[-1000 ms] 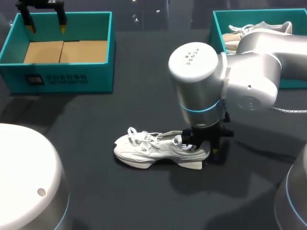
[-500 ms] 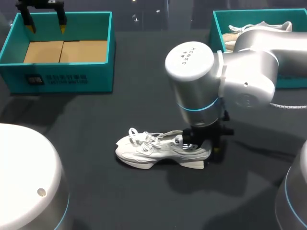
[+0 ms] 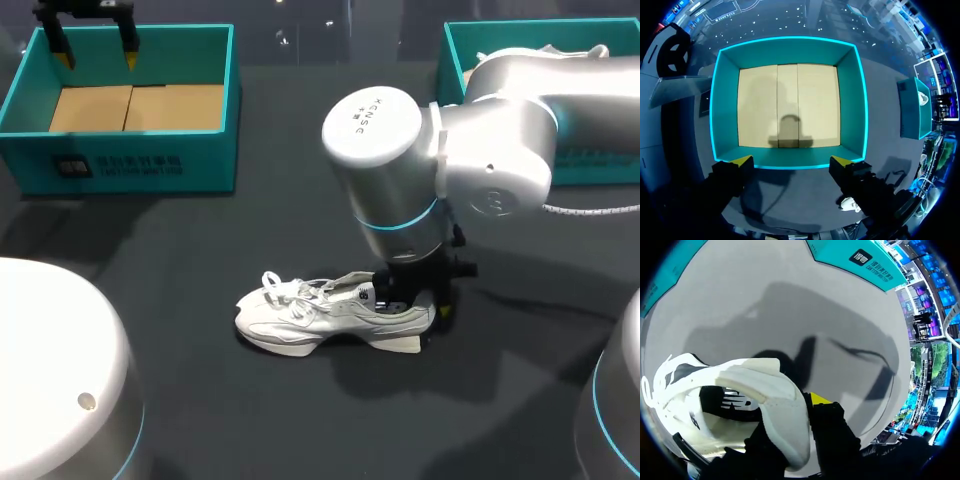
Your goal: Take the shoe out of the shoebox, open the shoe tongue, remove and reinsert the insole, then place the shoe into the shoebox
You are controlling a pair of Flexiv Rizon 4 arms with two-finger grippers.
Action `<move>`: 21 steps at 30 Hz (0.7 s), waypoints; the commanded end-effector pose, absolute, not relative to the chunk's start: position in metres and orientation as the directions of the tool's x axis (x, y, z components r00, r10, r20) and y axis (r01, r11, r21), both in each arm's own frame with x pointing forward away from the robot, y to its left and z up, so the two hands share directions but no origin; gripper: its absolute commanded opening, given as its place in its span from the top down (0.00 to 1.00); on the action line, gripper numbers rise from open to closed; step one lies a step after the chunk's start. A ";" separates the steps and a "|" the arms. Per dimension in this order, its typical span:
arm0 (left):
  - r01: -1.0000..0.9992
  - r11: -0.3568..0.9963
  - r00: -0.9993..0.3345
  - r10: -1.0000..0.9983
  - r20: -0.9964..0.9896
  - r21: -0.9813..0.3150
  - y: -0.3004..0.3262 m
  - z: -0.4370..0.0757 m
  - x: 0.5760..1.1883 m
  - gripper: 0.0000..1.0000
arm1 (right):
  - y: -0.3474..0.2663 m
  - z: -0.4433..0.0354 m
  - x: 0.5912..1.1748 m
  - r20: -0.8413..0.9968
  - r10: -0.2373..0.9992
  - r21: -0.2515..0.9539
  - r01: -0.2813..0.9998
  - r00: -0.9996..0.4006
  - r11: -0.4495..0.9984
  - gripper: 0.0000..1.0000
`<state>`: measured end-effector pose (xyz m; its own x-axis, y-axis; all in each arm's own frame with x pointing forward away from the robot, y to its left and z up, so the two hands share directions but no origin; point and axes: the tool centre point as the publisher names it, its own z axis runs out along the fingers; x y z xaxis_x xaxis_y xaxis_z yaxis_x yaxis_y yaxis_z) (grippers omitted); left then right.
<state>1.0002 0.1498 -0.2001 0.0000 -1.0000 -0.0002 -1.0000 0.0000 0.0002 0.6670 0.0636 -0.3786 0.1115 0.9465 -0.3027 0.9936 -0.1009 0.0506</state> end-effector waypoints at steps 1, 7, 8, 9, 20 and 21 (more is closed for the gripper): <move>-1.000 0.000 0.000 -1.000 0.000 0.000 0.150 -0.200 1.000 0.00 | 0.068 -0.383 0.666 -0.298 0.949 0.049 0.994 0.106 -0.095 0.67; -1.000 0.000 0.000 -1.000 0.000 0.000 0.150 -0.200 1.000 0.00 | 0.066 -0.378 0.665 -0.279 0.956 0.042 0.996 0.093 -0.084 0.00; -1.000 0.000 0.000 -1.000 0.000 0.000 0.150 -0.200 1.000 0.00 | 0.065 -0.376 0.665 -0.274 0.957 0.041 0.996 0.091 -0.082 0.00; -1.000 0.000 0.000 -1.000 0.000 0.000 0.150 -0.200 1.000 0.00 | 0.064 -0.374 0.664 -0.272 0.958 0.042 0.996 0.089 -0.080 0.00; -1.000 0.000 0.000 -1.000 0.000 0.000 0.150 -0.200 1.000 0.00 | 0.047 -0.333 0.662 -0.171 0.985 0.015 1.000 0.005 -0.002 0.00; -1.000 0.000 0.000 -1.000 0.000 0.000 0.150 -0.200 1.000 0.00 | 0.045 -0.328 0.661 -0.161 0.987 0.014 1.000 -0.005 0.007 0.00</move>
<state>1.0002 0.1499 -0.2001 0.0000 -1.0000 -0.0002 -1.0000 0.0000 0.0002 0.6634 0.0671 -0.3461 0.0038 0.9722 -0.2343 0.9999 -0.0015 0.0100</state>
